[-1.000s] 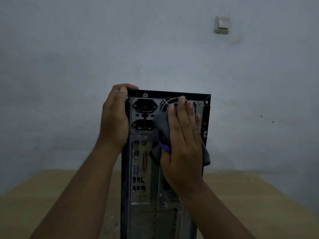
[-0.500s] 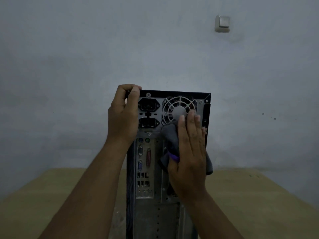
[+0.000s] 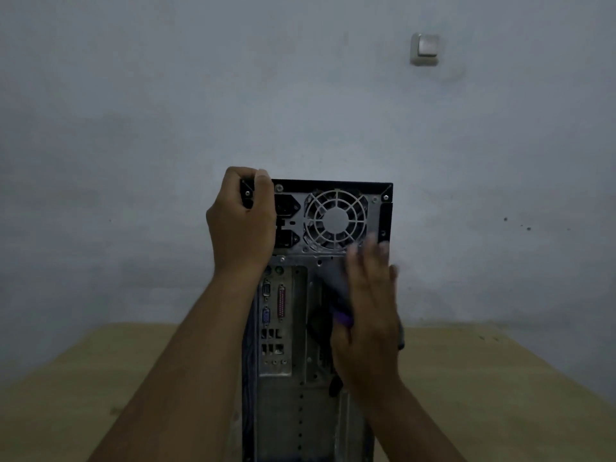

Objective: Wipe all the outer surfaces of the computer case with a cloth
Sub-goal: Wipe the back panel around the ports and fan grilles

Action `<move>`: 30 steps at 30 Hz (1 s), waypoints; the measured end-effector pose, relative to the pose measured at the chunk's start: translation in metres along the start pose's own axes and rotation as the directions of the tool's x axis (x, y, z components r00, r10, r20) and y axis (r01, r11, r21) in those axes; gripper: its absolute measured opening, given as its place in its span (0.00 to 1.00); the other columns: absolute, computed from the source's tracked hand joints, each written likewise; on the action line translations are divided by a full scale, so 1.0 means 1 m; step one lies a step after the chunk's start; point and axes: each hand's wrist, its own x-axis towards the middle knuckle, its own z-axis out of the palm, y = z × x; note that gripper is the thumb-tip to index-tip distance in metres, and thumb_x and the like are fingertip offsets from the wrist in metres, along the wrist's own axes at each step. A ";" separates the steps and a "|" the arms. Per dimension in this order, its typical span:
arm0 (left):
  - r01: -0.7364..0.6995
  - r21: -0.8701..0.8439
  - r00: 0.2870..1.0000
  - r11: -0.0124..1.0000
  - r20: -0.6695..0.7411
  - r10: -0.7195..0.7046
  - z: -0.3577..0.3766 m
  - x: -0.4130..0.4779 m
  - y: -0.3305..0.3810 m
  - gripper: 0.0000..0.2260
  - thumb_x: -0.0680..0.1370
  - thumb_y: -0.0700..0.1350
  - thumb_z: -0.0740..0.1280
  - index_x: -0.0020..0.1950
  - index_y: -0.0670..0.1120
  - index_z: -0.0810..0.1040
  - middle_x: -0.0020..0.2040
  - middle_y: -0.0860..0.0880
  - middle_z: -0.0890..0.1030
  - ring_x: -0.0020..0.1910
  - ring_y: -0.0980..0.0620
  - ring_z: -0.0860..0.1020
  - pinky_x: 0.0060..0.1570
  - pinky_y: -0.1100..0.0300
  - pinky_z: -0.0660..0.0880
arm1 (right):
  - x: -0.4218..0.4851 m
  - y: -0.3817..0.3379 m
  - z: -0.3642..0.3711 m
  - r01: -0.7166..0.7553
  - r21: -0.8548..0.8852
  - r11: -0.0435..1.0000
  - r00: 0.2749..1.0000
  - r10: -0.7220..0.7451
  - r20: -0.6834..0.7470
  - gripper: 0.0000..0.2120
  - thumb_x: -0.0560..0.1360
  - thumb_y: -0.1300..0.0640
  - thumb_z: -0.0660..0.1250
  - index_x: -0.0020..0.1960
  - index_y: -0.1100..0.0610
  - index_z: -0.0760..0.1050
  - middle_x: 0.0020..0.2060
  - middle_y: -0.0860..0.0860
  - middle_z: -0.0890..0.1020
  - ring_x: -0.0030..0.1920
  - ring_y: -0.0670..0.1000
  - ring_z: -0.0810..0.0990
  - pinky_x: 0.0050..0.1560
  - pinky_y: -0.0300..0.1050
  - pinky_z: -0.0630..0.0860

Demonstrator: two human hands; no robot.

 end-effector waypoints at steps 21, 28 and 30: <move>-0.050 -0.009 0.960 0.999 0.276 0.051 -0.025 -0.046 -0.033 0.28 0.83 0.55 0.61 0.81 0.57 0.54 0.62 0.75 0.69 0.57 0.77 0.73 0.55 0.73 0.72 | -0.003 -0.002 -0.015 0.130 -0.031 0.991 0.979 -0.124 0.163 0.33 0.72 0.66 0.61 0.77 0.65 0.58 0.78 0.60 0.55 0.79 0.58 0.50 0.79 0.55 0.47; -0.113 0.168 0.963 0.979 0.261 0.067 -0.036 -0.083 -0.081 0.29 0.83 0.58 0.57 0.82 0.51 0.54 0.80 0.51 0.60 0.79 0.55 0.59 0.77 0.47 0.62 | -0.027 0.004 -0.002 0.216 -0.088 0.972 0.960 -0.196 0.198 0.39 0.70 0.72 0.69 0.77 0.64 0.58 0.78 0.61 0.57 0.79 0.60 0.51 0.78 0.58 0.51; -0.114 0.210 0.951 0.971 0.307 0.045 -0.044 -0.092 -0.097 0.29 0.84 0.58 0.56 0.82 0.50 0.54 0.81 0.51 0.58 0.80 0.55 0.57 0.77 0.47 0.60 | -0.045 0.011 -0.002 0.328 -0.112 0.938 0.914 -0.285 0.288 0.35 0.73 0.70 0.65 0.77 0.63 0.59 0.78 0.60 0.58 0.79 0.58 0.52 0.78 0.56 0.51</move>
